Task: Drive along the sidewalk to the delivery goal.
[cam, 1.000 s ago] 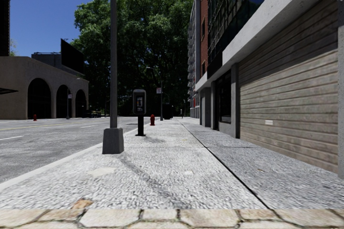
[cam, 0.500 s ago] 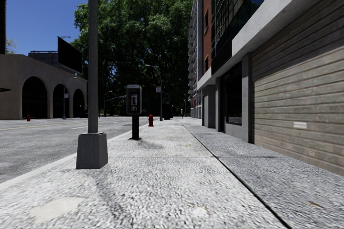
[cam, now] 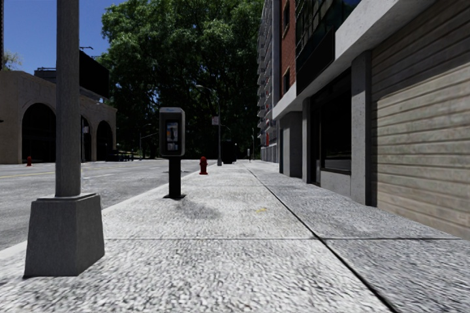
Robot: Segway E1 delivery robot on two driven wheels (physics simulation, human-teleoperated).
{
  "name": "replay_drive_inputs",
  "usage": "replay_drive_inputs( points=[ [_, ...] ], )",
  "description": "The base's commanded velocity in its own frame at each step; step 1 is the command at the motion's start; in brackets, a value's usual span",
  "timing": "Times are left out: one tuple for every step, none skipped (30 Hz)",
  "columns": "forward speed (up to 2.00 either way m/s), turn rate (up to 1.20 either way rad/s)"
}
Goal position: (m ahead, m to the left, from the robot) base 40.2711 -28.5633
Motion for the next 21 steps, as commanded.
replay_drive_inputs(
  points=[
    [2.0,0.0],
    [2.0,0.0],
    [2.0,0.0],
    [2.0,0.0],
    [2.0,0.0],
    [2.0,0.0],
    [2.0,0.0],
    [2.0,0.0],
    [2.0,0.0],
    [2.0,0.0],
    [2.0,0.0],
    [2.0,-0.02],
    [2.0,-0.04],
    [2.0,-0.08],
    [2.0,-0.16],
    [2.0,-0.16],
    [2.0,-0.26],
    [2.0,-0.3],
    [2.0,-0.31],
    [2.0,-0.31],
    [2.0,-0.31]
  ],
)
